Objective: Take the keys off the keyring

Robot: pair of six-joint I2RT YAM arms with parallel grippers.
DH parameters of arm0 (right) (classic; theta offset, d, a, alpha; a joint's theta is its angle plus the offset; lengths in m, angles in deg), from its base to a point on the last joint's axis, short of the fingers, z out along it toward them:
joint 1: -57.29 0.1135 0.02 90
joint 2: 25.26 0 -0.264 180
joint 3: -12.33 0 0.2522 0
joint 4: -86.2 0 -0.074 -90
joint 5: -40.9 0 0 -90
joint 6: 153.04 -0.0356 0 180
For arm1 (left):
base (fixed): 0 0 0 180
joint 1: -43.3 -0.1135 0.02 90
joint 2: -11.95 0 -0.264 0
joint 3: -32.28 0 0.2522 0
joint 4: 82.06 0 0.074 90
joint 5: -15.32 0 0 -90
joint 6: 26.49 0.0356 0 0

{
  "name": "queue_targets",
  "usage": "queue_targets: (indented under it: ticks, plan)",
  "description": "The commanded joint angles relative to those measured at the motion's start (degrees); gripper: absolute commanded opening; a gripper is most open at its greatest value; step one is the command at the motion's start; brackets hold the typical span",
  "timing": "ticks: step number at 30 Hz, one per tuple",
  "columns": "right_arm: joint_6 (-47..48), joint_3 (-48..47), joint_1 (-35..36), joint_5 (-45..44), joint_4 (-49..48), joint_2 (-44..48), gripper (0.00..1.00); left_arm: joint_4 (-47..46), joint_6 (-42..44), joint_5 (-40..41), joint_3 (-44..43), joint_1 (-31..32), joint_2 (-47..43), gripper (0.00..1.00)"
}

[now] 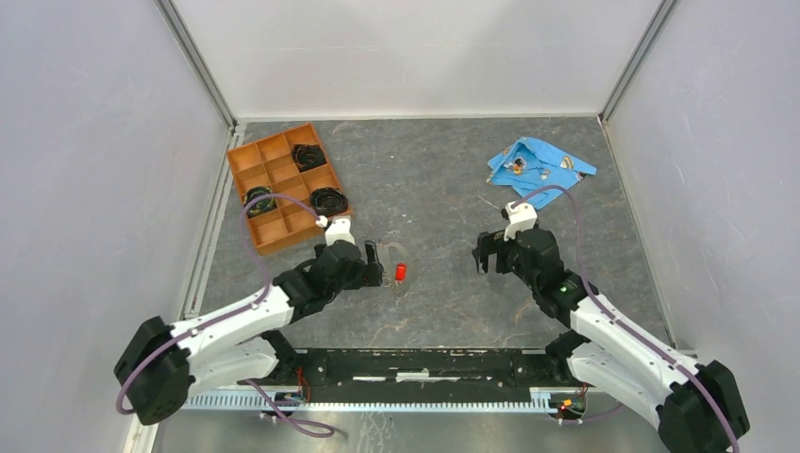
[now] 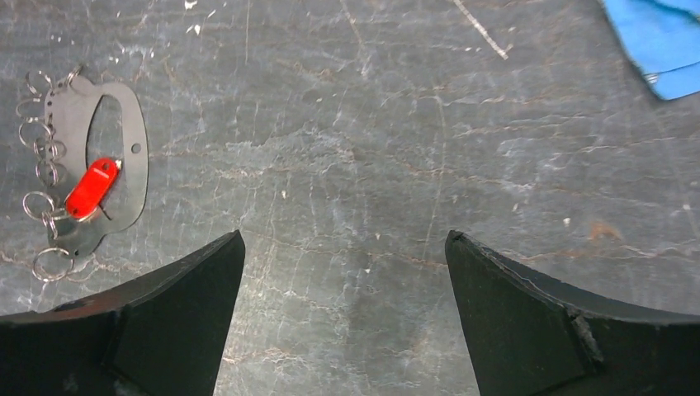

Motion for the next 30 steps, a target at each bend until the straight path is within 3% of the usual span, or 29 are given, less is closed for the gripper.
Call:
queue_targets:
  ticks: [1, 9, 19, 26, 30]
  plan:
    - [-1.57, 0.74, 0.35, 3.83, -5.20, -2.42, 0.98, -13.79, -7.53, 0.61, 3.84, -2.62, 5.29, 0.99]
    - [-1.87, 0.75, 0.60, 7.05, -7.66, -6.05, 0.92, -24.99, -7.59, 1.95, 2.92, -3.81, 17.33, 0.89]
    - [-3.85, 2.92, 1.09, 7.08, -9.67, -6.02, 0.90, -31.95, -6.59, -4.34, -1.94, -3.69, 30.34, 0.53]
    - [-6.57, 5.04, 1.13, 8.98, -12.72, -7.66, 0.86, -35.18, -5.60, -11.13, -2.50, -3.04, 32.71, 0.33]
    - [-7.29, 5.49, 1.25, 9.67, -13.97, -8.90, 0.82, -35.04, -4.44, -13.65, -2.34, -3.04, 31.59, 0.27]
